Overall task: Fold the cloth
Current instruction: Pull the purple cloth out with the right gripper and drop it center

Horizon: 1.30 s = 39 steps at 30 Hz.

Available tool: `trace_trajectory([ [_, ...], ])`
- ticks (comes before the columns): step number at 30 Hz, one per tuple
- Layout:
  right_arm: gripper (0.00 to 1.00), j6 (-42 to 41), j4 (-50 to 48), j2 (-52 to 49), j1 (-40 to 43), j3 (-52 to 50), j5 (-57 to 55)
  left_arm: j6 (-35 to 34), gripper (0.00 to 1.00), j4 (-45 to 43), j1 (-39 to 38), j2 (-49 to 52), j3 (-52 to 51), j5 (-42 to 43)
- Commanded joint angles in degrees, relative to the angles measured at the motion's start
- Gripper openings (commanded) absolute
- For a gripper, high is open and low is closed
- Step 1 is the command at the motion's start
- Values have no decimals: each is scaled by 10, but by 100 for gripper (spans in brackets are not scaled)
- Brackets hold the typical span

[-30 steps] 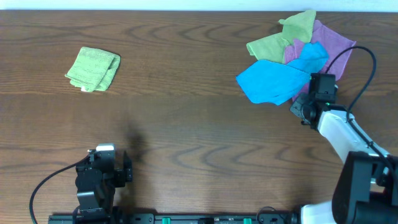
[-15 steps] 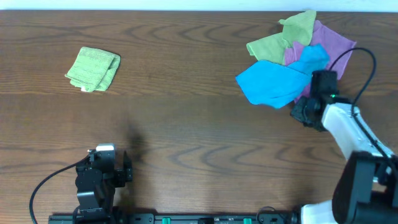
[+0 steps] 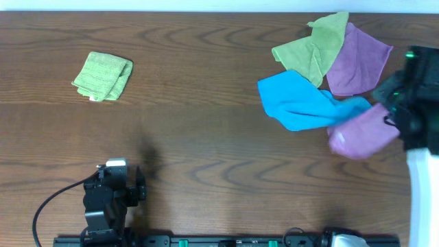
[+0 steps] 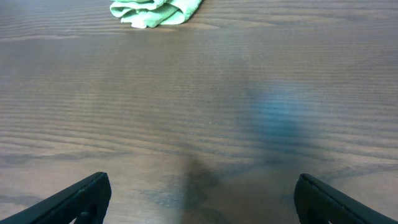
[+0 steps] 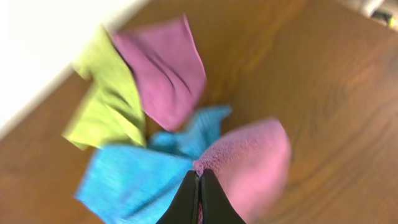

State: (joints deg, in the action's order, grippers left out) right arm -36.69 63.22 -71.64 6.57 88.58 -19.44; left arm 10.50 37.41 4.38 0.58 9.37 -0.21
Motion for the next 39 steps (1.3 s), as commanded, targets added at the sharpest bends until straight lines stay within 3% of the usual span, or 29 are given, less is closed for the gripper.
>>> trace_trajectory([
  [1,1,-9,9,28,2,51,-16,-4,95,1,-3,-3,-5,-2],
  [3,2,11,9,39,2,73,14,-4,95,1,-3,-3,-5,-2],
  [11,2,70,7,28,-1,96,321,-4,95,1,-3,-3,-5,-2],
  [17,1,70,-32,-43,-88,96,468,-4,95,1,-3,-3,-5,-2],
  [26,2,52,-231,-138,-350,96,484,-4,95,1,-3,-3,-5,-2],
  [30,2,30,-282,-139,-370,101,483,-4,95,1,-3,-3,-5,-2],
  [34,1,30,-237,-138,-332,104,419,-4,95,1,-3,-3,-5,-2],
  [35,4,28,-198,-139,-321,103,356,-4,95,1,-3,-3,-5,-2],
  [36,38,24,-163,-142,-314,103,302,-4,95,1,-3,-3,-5,-2],
  [37,83,24,-136,-146,-309,103,265,-4,95,1,-3,-3,-5,-2],
  [38,99,29,-104,-150,-304,103,235,-4,95,1,-3,-3,-5,-2],
  [39,99,48,-84,-153,-299,103,221,-4,95,1,-3,-3,-5,-2],
])
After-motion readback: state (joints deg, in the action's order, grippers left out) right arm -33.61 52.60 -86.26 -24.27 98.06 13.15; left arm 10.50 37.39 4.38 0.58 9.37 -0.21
